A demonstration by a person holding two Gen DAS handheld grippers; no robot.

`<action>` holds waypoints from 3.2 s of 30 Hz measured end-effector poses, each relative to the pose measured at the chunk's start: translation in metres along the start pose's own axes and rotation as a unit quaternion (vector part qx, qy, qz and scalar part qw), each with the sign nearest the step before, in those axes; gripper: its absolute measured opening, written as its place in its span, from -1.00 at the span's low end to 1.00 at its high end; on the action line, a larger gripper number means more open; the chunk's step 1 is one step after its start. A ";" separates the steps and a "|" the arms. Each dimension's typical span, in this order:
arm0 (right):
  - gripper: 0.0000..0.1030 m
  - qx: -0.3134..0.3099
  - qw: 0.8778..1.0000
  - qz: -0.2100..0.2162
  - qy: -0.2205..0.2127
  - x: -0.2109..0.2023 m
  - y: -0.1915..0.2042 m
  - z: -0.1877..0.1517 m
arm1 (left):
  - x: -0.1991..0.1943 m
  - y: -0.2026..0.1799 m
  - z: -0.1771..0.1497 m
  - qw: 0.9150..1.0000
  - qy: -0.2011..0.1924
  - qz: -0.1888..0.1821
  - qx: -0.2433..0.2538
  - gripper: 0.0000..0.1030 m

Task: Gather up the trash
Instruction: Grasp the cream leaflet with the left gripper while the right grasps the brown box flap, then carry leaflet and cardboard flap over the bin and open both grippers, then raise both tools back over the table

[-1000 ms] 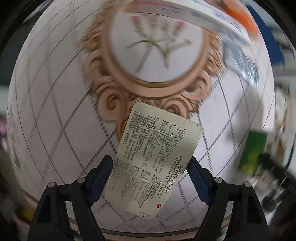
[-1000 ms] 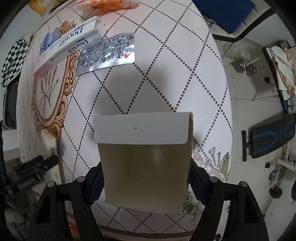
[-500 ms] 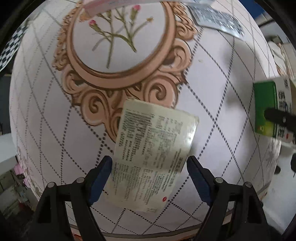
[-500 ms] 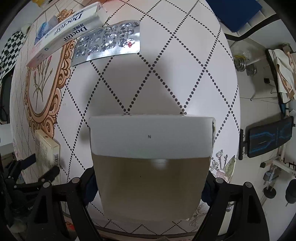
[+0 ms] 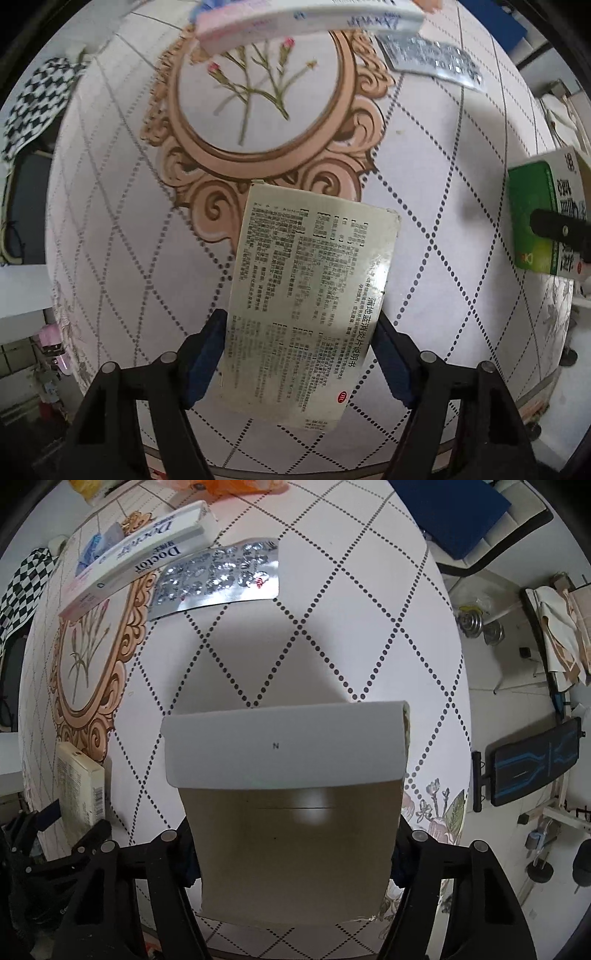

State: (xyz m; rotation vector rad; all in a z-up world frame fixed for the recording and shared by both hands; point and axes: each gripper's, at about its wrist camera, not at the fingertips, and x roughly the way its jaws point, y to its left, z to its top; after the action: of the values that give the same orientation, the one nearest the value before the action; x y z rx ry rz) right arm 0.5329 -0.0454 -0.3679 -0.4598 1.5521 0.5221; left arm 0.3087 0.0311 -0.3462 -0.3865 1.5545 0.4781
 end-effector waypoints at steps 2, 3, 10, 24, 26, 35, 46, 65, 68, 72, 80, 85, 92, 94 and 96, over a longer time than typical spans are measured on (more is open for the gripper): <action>0.43 -0.003 1.000 -0.003 -0.015 -0.008 0.006 -0.007 | -0.011 0.001 -0.008 1.000 -0.021 0.004 -0.014 0.43; 0.43 -0.004 1.000 -0.005 -0.026 -0.014 0.009 -0.013 | -0.018 0.002 -0.014 0.999 -0.032 0.005 -0.020 0.43; 0.43 -0.021 0.994 -0.005 -0.104 -0.063 0.040 -0.068 | -0.090 0.028 -0.062 0.992 -0.115 -0.003 -0.057 0.43; 0.43 0.034 0.975 0.031 -0.215 -0.154 0.118 -0.296 | -0.159 0.115 -0.203 0.972 -0.220 -0.076 -0.029 0.43; 0.43 0.043 0.977 0.043 -0.204 -0.152 0.130 -0.338 | -0.155 0.122 -0.227 0.973 -0.205 -0.098 -0.028 0.43; 0.43 0.085 0.988 0.099 -0.078 -0.053 0.127 -0.463 | -0.051 0.133 -0.307 0.983 -0.082 -0.150 -0.061 0.43; 0.46 0.147 0.974 0.170 0.029 0.228 0.079 -0.498 | 0.217 0.110 -0.305 0.972 0.048 -0.205 -0.106 0.44; 1.00 0.046 0.993 0.096 0.057 0.437 0.106 -0.473 | 0.337 0.115 -0.315 0.994 0.017 -0.078 -0.080 1.00; 1.00 0.017 0.997 0.052 0.051 0.420 0.111 -0.477 | 0.313 0.114 -0.324 0.996 0.009 -0.056 -0.073 1.00; 1.00 -0.005 0.999 0.020 0.045 0.390 0.116 -0.484 | 0.285 0.115 -0.335 0.996 0.013 -0.047 -0.073 1.00; 1.00 -0.015 1.000 0.003 0.023 0.314 0.121 -0.496 | 0.217 0.105 -0.349 0.997 0.008 -0.036 -0.071 1.00; 1.00 -0.014 1.000 -0.002 0.006 0.249 0.119 -0.506 | 0.172 0.097 -0.357 0.997 -0.003 -0.034 -0.063 1.00; 1.00 -0.004 1.000 0.008 -0.015 0.147 0.117 -0.519 | 0.093 0.096 -0.372 0.997 -0.016 -0.043 -0.062 1.00; 1.00 -0.003 1.000 0.009 -0.019 0.119 0.117 -0.525 | 0.069 0.098 -0.377 0.997 -0.019 -0.049 -0.061 1.00; 1.00 -0.003 1.000 0.015 -0.022 0.087 0.119 -0.530 | 0.047 0.099 -0.380 0.996 -0.023 -0.055 -0.062 1.00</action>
State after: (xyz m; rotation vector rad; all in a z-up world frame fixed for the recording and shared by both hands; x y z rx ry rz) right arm 0.0293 -0.2568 -0.4371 -0.4288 1.5175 0.5569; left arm -0.0688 -0.0811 -0.3826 -0.5493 1.4551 0.4956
